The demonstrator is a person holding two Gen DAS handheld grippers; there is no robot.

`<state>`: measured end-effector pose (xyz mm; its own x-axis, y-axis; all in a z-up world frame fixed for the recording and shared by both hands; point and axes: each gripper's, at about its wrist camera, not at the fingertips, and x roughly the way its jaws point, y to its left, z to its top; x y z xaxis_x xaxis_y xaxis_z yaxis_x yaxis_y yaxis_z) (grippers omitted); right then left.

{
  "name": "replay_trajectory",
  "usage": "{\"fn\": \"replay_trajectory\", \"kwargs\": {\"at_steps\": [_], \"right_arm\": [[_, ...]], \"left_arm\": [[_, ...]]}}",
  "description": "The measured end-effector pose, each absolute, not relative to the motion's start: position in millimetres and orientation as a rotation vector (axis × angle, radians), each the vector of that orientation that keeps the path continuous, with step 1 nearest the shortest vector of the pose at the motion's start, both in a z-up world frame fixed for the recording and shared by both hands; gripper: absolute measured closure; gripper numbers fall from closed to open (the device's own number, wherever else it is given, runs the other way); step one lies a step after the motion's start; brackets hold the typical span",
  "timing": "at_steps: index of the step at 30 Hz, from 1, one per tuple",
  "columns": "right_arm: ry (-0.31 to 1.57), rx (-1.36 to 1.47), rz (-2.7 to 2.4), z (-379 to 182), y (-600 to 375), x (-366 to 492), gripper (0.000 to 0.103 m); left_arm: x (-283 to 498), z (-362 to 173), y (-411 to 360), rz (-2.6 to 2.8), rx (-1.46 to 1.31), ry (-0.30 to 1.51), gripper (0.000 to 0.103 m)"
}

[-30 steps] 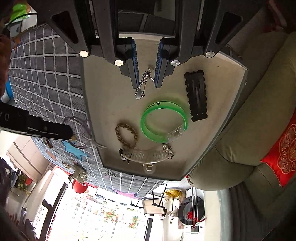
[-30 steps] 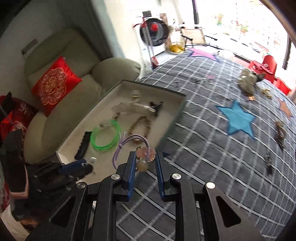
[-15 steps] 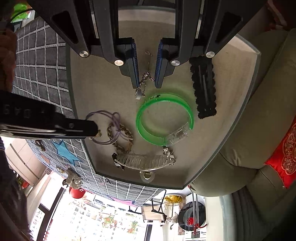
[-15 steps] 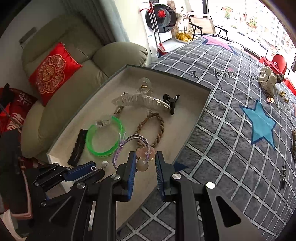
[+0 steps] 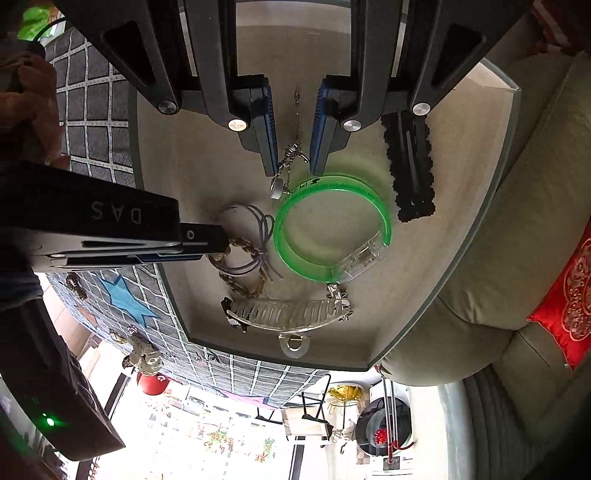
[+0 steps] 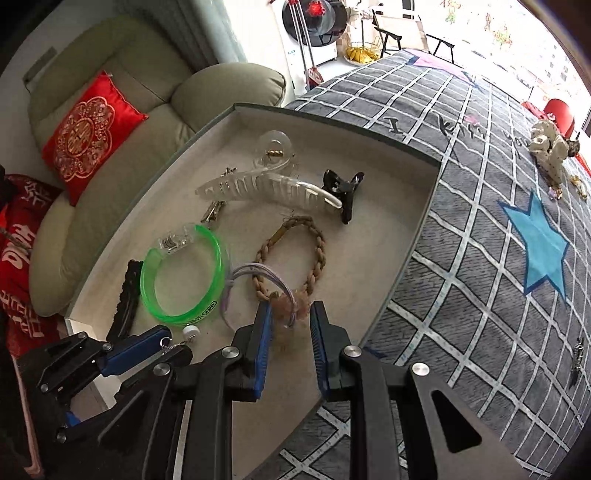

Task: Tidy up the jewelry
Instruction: 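Carry the keychain and hair ties to the tray and open both tools, then move both tools back over the bed toward the black coil hair tie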

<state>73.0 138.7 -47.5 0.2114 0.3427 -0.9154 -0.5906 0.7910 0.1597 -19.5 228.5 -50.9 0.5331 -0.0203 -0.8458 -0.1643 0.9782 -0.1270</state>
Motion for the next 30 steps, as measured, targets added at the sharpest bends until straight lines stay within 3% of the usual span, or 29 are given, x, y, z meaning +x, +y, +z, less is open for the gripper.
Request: {"fn": "replay_trajectory", "kwargs": {"at_steps": [4,6,9,17,18,19,21,30], "right_arm": [[1.209,-0.197,0.679,-44.9,133.1,74.1,0.076],[1.197,-0.165,0.694,-39.2,129.0,73.0,0.068],[1.163,-0.145,0.696,-27.3,121.2,68.9,0.048],[1.126,-0.068,0.625,-11.0,71.4,65.4,0.040],[1.127,-0.056,0.611,-11.1,62.8,65.2,0.040],[1.127,-0.047,0.597,-11.6,54.9,65.5,0.040],[1.130,-0.030,0.573,-12.6,39.0,67.9,0.040],[1.137,0.061,0.449,-21.7,-44.5,63.9,0.030]], "left_arm": [[-19.7,-49.3,227.3,0.098,-0.193,1.010,0.084],[-20.7,-46.3,226.3,0.106,-0.189,1.004,0.084],[-22.2,-41.2,225.1,0.116,-0.184,0.994,0.084],[-22.0,-29.1,219.7,0.140,-0.184,0.989,0.083],[-21.7,-27.6,218.4,0.145,-0.182,0.987,0.078],[-22.1,-26.0,217.6,0.149,-0.180,0.984,0.051],[-26.0,-19.1,215.5,0.181,-0.172,0.949,0.015],[-20.0,0.3,184.5,0.137,-0.123,0.925,0.014]]}}
